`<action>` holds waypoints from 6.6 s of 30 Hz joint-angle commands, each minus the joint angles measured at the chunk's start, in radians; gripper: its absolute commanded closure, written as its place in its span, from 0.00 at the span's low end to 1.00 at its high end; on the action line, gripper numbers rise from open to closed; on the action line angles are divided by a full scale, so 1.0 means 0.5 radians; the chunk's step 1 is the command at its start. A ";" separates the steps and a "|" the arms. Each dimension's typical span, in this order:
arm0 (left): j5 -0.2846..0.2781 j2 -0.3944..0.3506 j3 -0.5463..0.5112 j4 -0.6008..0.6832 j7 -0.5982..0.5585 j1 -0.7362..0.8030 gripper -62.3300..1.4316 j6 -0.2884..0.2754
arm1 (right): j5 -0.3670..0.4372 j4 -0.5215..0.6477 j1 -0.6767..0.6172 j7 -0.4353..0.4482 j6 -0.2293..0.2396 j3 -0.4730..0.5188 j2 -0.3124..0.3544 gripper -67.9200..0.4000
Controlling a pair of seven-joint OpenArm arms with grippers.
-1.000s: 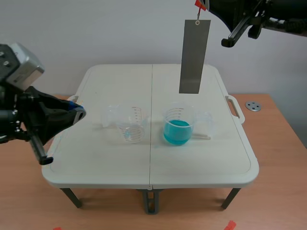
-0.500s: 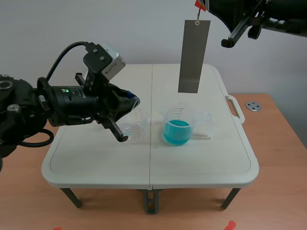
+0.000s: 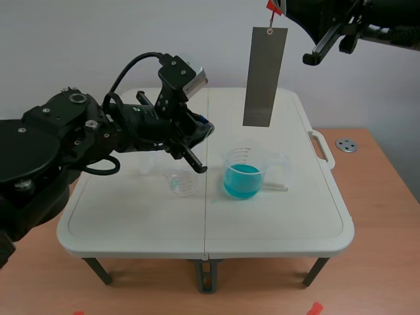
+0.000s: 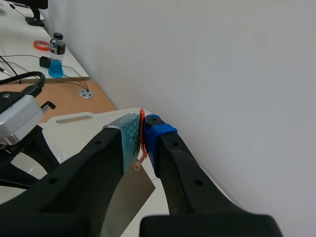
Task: Hold the metal plate by the orange handle, dip it into the blue solution, take it out and point at it, then put the plate back in the beaker on the left.
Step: 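Point at the plate with the left hand, then lower the plate into the blue solution, then hold the plate still in the solution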
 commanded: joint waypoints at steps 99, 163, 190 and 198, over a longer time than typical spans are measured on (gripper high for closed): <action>-0.385 -0.651 -0.805 0.138 -0.745 2.606 0.95 0.312 | -0.345 -0.171 0.011 0.024 -0.007 0.005 -0.245 0.97; -0.386 -0.652 -0.805 0.087 -0.738 2.574 0.95 0.312 | -0.706 -0.903 0.011 0.472 -0.006 -0.201 -0.448 0.98; -0.386 -0.652 -0.805 0.087 -0.731 2.574 0.95 0.312 | -0.748 -0.903 0.011 0.472 -0.005 -0.201 -0.455 0.98; -0.386 -0.652 -0.805 0.087 -0.731 2.574 0.95 0.312 | -0.781 -0.903 0.011 0.500 -0.005 -0.201 -0.455 0.98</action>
